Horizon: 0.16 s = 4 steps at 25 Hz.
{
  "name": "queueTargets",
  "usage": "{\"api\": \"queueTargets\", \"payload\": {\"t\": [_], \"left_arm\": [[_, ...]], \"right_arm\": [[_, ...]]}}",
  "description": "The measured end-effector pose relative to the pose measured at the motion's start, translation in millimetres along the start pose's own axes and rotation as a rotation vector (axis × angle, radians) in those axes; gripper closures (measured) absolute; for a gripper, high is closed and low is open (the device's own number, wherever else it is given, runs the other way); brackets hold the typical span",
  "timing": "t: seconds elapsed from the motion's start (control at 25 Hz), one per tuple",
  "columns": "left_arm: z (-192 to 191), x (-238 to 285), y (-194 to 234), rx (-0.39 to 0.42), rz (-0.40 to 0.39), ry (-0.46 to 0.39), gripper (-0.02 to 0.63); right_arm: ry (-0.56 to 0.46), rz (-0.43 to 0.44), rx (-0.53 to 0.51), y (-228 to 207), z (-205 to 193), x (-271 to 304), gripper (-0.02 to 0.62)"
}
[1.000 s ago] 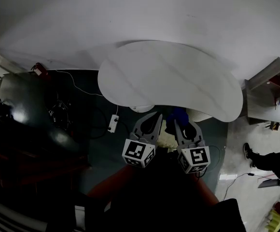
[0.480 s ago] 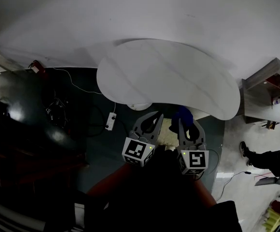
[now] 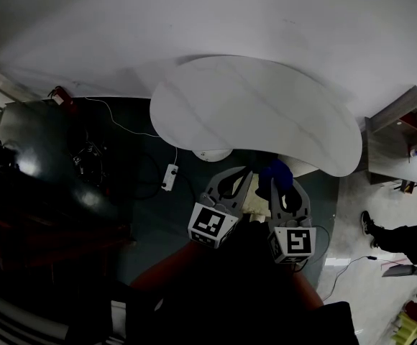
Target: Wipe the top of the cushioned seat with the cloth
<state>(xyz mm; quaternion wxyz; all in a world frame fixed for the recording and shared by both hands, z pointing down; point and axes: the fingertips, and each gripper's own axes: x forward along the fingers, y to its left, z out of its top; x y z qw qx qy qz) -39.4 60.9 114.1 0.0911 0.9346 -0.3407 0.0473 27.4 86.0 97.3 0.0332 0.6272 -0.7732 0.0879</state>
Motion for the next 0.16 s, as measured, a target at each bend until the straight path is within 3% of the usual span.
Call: {"api": "queueTargets", "payload": {"t": [0.16], "left_arm": [[2.4, -6.9, 2.6, 0.022, 0.015, 0.000, 0.580]], "right_arm": [[-0.002, 0.003, 0.003, 3.0, 0.0, -4.1, 0.499]]}}
